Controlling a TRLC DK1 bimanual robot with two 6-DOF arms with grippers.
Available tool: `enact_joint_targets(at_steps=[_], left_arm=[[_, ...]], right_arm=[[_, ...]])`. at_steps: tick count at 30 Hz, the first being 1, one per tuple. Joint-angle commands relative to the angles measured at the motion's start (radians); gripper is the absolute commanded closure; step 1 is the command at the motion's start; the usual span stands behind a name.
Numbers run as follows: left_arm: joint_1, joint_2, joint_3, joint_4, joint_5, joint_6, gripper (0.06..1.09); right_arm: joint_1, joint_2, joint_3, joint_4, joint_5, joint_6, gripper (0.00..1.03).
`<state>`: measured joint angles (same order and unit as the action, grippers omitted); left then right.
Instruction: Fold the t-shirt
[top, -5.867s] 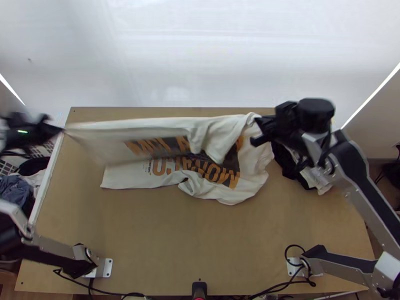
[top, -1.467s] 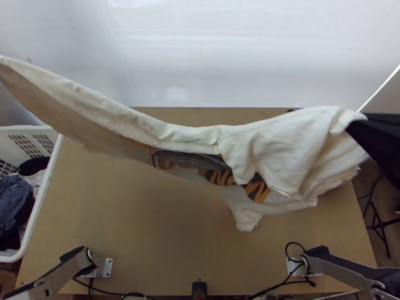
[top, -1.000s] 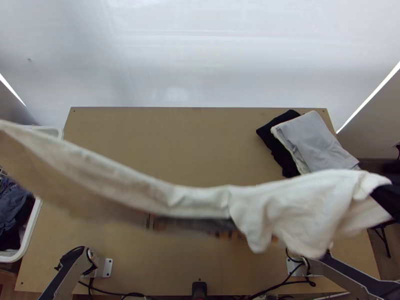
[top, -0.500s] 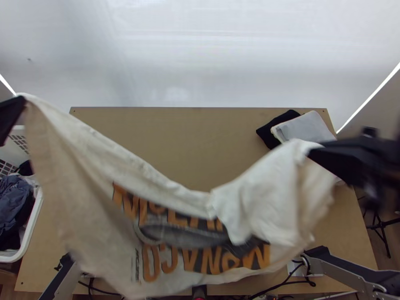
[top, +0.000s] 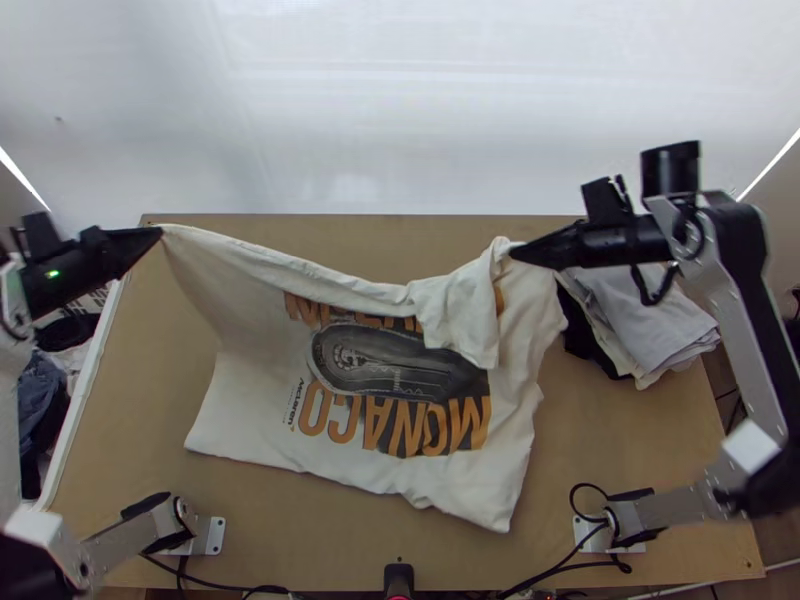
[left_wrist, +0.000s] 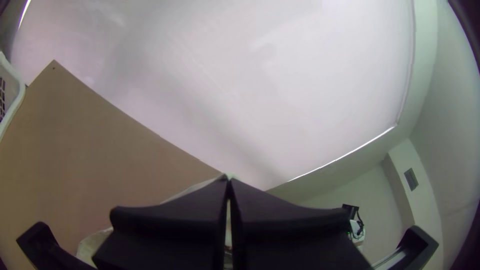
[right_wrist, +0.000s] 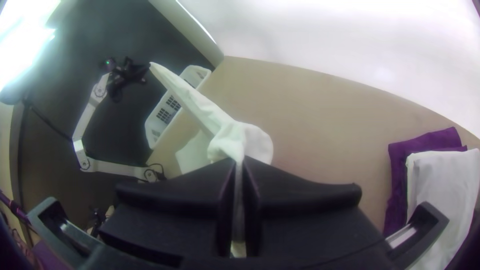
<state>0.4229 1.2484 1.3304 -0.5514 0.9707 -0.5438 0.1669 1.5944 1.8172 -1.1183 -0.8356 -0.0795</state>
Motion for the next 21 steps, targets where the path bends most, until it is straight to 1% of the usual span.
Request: enact_joint_targets(at_steps=[1,3,5,7,9,10,11,13,18,21], left_arm=[[-0.026,0.243,-0.02,0.097,-0.089,0.054,1.05],[-0.032,0.319,0.029,0.105,-0.118,0.048,1.05],[-0.032,0.395,0.081,0.116,-0.139,0.042,1.05],[-0.033,0.468,0.139,0.123,-0.152,0.03,1.05],[-0.033,0.549,0.207,0.123,-0.171,0.021,1.05],[-0.033,0.588,0.237,0.123,-0.184,0.021,1.05],[-0.035,0.62,0.271,0.127,-0.202,0.019,1.05],[-0.03,0.688,0.345,0.127,-0.207,-0.005,1.05],[0.017,0.836,0.507,0.11,-0.247,-0.021,1.05],[0.028,0.892,0.558,0.108,-0.262,-0.016,1.05]], right_arm=[[-0.052,0.243,0.083,0.041,0.001,-0.02,1.0],[-0.053,0.309,0.14,0.043,0.016,-0.011,1.0],[-0.052,0.378,0.209,0.043,0.069,0.009,1.0],[-0.05,0.443,0.277,0.043,0.093,0.02,1.0],[-0.052,0.523,0.36,0.043,0.139,0.047,1.0],[-0.053,0.564,0.409,0.035,0.144,0.06,1.0],[-0.056,0.593,0.444,0.035,0.158,0.066,1.0],[-0.056,0.648,0.504,0.037,0.197,0.07,1.0],[-0.043,0.708,0.524,0.087,0.279,0.069,1.0],[-0.043,0.73,0.522,0.094,0.283,0.089,1.0]])
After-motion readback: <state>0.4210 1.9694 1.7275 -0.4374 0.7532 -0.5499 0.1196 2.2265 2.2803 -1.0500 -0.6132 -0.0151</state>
